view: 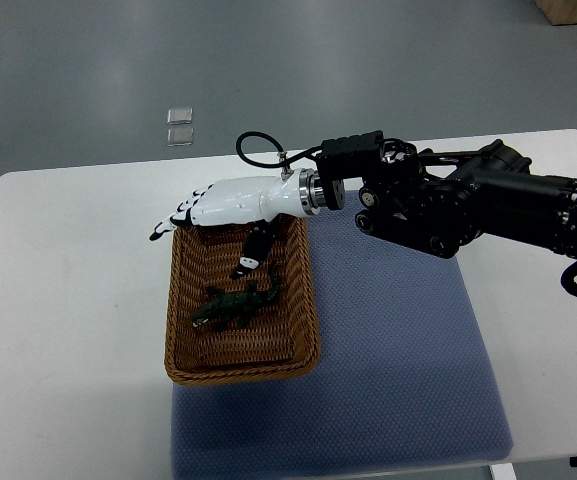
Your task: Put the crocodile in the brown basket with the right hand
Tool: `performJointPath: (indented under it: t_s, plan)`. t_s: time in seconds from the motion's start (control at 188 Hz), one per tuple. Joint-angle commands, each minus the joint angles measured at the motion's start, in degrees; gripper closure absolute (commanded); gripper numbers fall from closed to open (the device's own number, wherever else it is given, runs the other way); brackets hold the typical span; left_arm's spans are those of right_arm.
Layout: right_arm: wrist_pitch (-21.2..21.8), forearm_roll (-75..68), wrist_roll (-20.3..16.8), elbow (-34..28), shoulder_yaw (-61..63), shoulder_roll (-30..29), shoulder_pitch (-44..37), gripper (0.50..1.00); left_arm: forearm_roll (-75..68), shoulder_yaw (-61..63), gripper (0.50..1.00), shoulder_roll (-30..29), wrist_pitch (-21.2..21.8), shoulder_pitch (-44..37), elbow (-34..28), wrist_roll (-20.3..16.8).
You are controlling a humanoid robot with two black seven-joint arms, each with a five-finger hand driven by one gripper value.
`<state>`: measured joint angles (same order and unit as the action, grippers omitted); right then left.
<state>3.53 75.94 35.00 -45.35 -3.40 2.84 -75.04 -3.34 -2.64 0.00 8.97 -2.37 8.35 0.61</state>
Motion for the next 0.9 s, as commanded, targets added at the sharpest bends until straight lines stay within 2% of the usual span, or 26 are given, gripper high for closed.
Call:
performJointPath:
  t_s: [0.0,0.085,0.17,0.446,0.526,0.738,0.892]
  plan:
    - [4.9,-4.57,0.0,0.0,4.54,2.61,0.78,0.585,0.0,0.0,0.5,0.0,0.0,0.0,0.0,0.0]
    - [9.65,-10.37,0.0,0.0,7.71,4.63,1.3,0.585,0.0,0.0,0.5,0.0,0.0,0.0,0.0,0.0]
    - [12.03,-16.27,0.0,0.0,10.61,6.22,2.62,0.585,0.0,0.0,0.5,0.0,0.0,0.0,0.0,0.0]
    - [18.18,-38.85,-11.88,0.17,17.99,12.63,8.16,0.583,0.0,0.0,0.5,0.0,0.0,0.0,0.0,0.0]
    - [18.79,-43.94,-14.17,0.26,18.17,14.48,9.91,0.583,0.0,0.0,0.5,0.0,0.0,0.0,0.0,0.0]
    - [21.96,-56.52,-17.25,3.16,18.26,17.99,13.43,0.583,0.0,0.0,0.5,0.0,0.0,0.0,0.0,0.0]
    - [22.49,-69.88,-23.4,6.85,18.26,18.17,16.16,0.583,0.0,0.0,0.5,0.0,0.0,0.0,0.0,0.0]
